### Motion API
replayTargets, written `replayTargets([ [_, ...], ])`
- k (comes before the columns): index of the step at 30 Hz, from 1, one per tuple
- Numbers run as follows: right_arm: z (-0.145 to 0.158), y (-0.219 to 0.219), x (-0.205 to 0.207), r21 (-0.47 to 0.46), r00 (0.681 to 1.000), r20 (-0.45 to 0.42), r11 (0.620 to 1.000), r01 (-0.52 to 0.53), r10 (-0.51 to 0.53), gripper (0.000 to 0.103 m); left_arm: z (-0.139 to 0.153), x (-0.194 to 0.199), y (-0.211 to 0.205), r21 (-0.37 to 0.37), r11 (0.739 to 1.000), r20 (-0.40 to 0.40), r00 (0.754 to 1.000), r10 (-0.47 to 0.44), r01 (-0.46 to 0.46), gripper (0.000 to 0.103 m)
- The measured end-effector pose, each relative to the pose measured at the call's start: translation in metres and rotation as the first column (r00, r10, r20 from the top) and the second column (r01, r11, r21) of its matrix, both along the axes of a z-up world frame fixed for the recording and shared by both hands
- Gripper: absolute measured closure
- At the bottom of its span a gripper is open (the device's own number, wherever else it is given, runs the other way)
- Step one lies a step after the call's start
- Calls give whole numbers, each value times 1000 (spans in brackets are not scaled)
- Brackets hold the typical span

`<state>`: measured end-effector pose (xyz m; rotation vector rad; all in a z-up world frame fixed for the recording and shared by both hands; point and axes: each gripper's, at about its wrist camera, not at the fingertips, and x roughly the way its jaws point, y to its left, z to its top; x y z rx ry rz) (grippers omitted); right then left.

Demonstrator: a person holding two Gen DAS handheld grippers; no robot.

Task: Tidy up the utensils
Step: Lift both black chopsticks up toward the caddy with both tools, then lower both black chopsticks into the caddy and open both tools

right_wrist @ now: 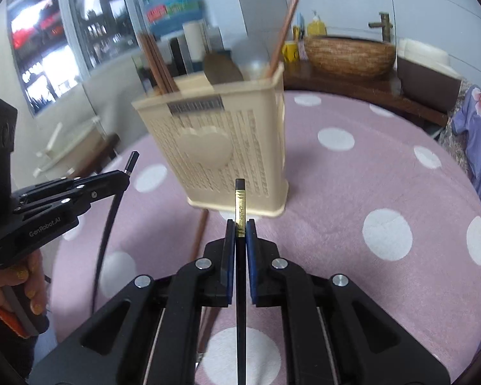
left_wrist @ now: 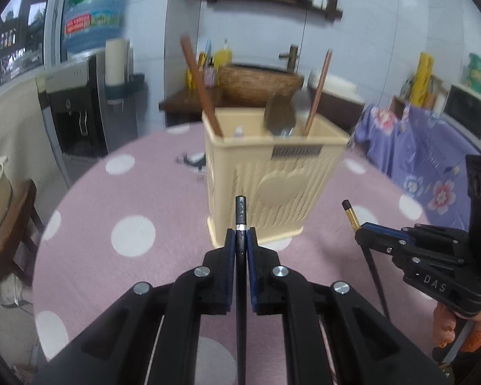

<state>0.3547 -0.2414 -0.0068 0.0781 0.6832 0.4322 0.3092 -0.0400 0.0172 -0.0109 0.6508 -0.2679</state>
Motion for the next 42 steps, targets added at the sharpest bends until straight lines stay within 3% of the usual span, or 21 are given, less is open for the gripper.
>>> replayTargets([
  [7, 60, -18, -40, 34, 989, 150, 999, -13, 8, 95, 45, -29, 8, -28, 1000, 125, 992, -1, 4, 94],
  [12, 72, -17, -49, 13, 984, 179, 1000, -8, 5, 95, 57, -36, 11, -42, 999, 173, 985, 10, -3, 94],
  [22, 79, -15, -43, 38, 986, 168, 999, -4, -3, 95, 63, -37, 17, -63, 998, 179, 984, 3, 9, 94],
  [30, 104, -9, -33, 37, 984, 180, 999, -20, 13, 95, 86, -37, 18, -76, 996, 206, 978, -39, 56, 94],
  [37, 144, 0, -23, 27, 980, 197, 999, -44, 38, 95, 121, -30, 17, -108, 986, 213, 972, -99, 124, 94],
  [42, 195, 1, -10, 41, 968, 251, 998, -37, 25, 95, 168, -16, 21, -149, 978, 246, 963, -109, 149, 94],
])
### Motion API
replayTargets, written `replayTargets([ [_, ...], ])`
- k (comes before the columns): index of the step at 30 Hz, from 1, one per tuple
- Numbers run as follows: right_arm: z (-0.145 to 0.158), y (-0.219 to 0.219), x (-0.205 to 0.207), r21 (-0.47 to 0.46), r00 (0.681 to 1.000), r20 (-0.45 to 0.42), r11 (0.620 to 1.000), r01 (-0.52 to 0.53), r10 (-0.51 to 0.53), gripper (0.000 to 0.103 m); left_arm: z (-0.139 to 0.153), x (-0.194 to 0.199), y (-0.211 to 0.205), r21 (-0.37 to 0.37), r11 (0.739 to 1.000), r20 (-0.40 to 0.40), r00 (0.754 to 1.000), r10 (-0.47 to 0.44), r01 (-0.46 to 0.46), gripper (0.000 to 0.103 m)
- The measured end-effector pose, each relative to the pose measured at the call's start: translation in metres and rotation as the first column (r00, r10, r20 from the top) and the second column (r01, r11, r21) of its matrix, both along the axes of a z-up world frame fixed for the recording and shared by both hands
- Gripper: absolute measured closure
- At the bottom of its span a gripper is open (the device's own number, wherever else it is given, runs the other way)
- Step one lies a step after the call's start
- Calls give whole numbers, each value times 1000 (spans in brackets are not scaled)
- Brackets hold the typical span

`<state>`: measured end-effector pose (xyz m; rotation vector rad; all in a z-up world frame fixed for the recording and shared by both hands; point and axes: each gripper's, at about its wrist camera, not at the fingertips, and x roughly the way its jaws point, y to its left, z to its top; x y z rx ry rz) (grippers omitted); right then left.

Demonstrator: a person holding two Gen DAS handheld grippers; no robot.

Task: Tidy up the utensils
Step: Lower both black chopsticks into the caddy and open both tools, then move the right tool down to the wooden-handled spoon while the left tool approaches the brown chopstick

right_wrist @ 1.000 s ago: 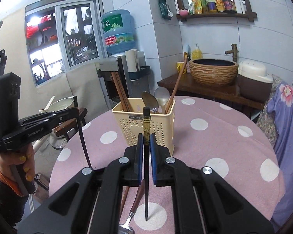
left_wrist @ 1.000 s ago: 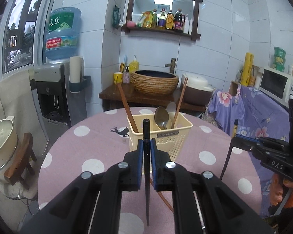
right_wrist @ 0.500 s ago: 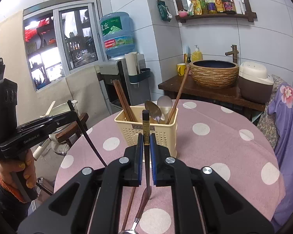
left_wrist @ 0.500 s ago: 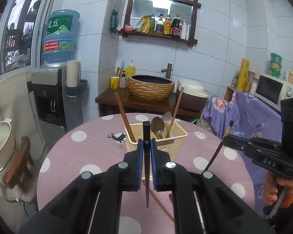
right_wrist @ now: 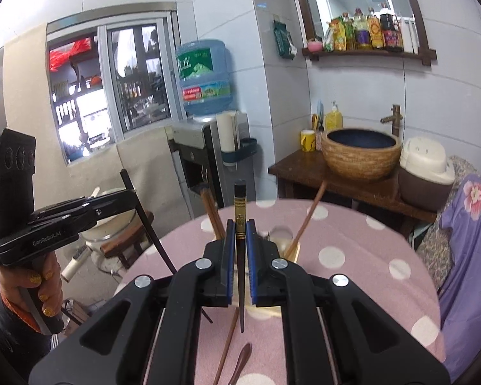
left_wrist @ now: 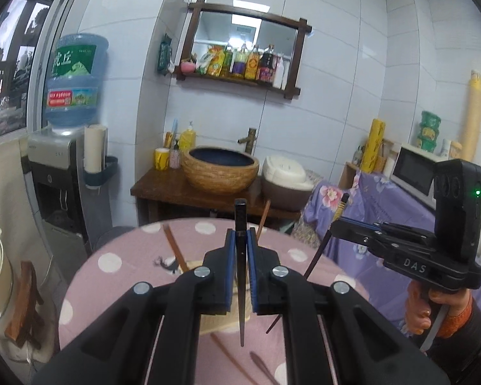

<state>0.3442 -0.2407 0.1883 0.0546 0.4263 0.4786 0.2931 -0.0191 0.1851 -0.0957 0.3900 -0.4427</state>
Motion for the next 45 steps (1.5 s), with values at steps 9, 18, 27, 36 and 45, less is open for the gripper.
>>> replayTargets([
  [9, 61, 0, 43, 27, 994, 65, 996, 87, -88, 95, 68, 38, -1, -27, 998, 109, 992, 65, -62, 94],
  [18, -11, 12, 81, -20, 992, 12, 992, 123, -123, 95, 1, 80, -10, -20, 993, 42, 993, 114, -113, 94],
  [27, -78, 20, 89, -45, 991, -78, 993, 109, -112, 95, -70, 86, -19, 28, 993, -35, 993, 113, -112, 94],
  [36, -92, 20, 86, -40, 987, -62, 989, 144, -147, 78, -94, 88, -14, 60, 988, -61, 987, 147, -143, 55],
  [45, -98, 14, 36, -46, 983, -11, 982, 183, -184, 48, -100, 24, 5, 0, 989, -63, 987, 150, -150, 14],
])
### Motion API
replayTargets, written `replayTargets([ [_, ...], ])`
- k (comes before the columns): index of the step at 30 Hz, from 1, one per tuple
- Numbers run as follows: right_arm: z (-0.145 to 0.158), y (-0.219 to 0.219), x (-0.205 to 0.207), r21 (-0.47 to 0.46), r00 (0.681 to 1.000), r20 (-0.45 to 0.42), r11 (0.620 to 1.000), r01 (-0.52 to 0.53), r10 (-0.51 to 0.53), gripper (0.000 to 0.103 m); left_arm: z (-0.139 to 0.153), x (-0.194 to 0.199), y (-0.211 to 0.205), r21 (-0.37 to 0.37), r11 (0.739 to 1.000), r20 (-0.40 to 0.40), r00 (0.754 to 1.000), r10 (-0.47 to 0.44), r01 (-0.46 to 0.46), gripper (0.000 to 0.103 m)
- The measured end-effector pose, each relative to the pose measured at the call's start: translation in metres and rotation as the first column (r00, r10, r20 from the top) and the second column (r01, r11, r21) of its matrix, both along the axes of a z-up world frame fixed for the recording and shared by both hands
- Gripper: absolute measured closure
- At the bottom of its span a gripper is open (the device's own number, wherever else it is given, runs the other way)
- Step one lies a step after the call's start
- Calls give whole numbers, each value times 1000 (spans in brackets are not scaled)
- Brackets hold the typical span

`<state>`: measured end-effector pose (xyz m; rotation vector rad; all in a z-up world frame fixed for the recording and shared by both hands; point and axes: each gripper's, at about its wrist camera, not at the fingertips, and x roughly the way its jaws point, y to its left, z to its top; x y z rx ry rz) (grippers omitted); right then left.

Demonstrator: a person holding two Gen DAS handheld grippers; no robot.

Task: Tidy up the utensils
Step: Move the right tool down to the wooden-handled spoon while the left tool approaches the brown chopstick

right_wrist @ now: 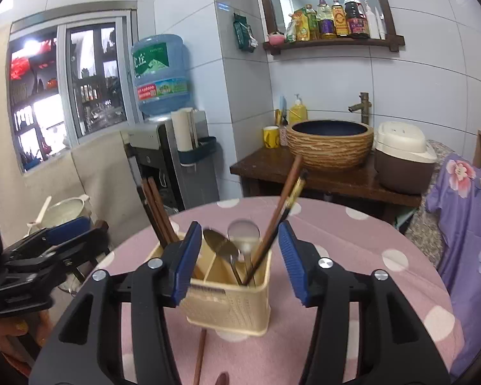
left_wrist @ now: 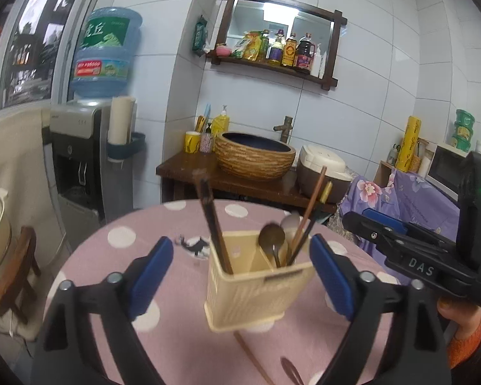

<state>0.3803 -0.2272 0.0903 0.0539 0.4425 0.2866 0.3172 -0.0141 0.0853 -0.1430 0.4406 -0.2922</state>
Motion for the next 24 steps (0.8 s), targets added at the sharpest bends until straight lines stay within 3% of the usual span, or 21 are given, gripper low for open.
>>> replayTargets([
  [5, -40, 12, -31, -106, 998, -66, 994, -13, 6, 45, -36, -28, 6, 31, 999, -97, 995, 25, -22, 6],
  [11, -100, 7, -54, -90, 974, -226, 996, -9, -12, 45, -82, -48, 18, 57, 994, -203, 973, 108, -99, 5],
  [15, -133, 3, -69, -90, 952, -303, 996, 3, -30, 45, -112, -59, 17, 144, 980, -245, 954, 169, -137, 5],
  [18, -150, 4, -78, -120, 943, -329, 993, 0, -40, 45, -128, -66, 16, 173, 977, -286, 943, 173, -126, 5],
  [24, -166, 13, -79, -158, 927, -374, 987, -31, -30, 45, -136, -72, 15, 174, 979, -298, 941, 158, -109, 5],
])
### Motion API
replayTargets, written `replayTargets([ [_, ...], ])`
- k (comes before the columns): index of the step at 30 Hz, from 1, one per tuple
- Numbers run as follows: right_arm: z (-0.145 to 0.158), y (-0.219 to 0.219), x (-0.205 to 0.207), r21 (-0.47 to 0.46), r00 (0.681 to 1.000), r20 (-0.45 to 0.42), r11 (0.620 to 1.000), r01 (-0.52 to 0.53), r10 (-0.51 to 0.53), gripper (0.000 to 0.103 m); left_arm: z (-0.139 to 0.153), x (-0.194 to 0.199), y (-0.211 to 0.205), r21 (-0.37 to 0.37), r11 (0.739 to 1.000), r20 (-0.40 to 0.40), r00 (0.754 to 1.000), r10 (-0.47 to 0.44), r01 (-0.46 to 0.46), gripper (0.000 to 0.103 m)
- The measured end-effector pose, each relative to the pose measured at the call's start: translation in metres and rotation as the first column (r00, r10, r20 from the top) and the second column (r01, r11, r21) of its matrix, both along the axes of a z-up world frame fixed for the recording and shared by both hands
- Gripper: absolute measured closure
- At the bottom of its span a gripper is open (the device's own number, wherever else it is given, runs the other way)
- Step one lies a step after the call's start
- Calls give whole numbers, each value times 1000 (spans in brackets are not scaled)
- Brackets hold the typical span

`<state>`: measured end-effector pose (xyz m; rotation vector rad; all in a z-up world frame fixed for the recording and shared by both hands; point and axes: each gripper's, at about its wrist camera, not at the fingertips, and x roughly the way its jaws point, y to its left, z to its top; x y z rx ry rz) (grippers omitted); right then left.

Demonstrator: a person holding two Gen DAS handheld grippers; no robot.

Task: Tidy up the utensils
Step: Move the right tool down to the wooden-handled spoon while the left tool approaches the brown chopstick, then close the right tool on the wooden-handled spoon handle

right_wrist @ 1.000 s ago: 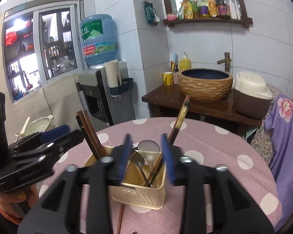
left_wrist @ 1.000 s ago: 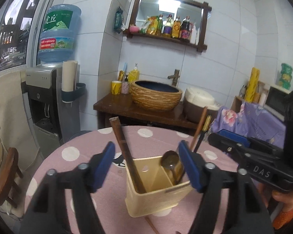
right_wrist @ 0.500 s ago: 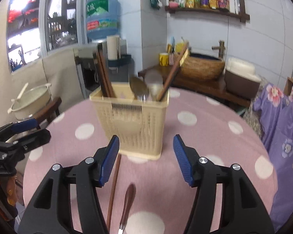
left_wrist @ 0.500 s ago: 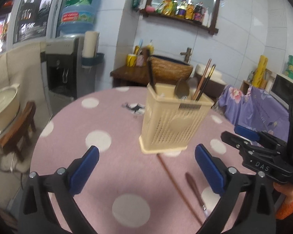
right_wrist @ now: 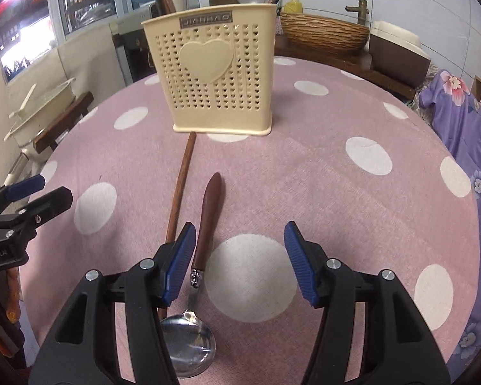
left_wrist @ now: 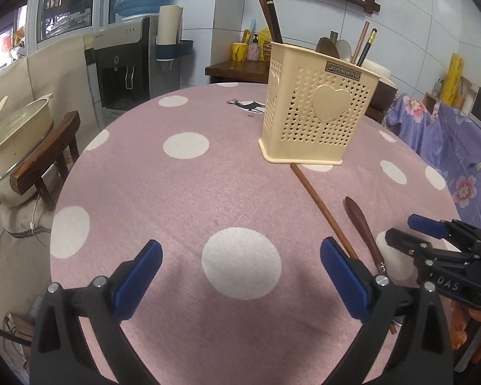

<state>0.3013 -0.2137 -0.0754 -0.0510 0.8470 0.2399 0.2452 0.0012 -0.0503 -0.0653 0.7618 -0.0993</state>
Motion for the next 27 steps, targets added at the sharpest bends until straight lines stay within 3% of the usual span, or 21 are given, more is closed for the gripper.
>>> replayTargets([
  [4, -5, 9, 10, -44, 999, -31, 999, -21, 19, 48, 2, -2, 0, -5, 1000, 12, 1000, -6, 7, 5],
  [18, -14, 38, 38, -90, 993, -108, 994, -63, 53, 78, 2, -3, 3, -20, 1000, 11, 1000, -10, 10, 5],
  [27, -15, 45, 46, -85, 993, -106, 994, -69, 60, 85, 3, -2, 4, -23, 1000, 7, 1000, -7, 7, 5],
])
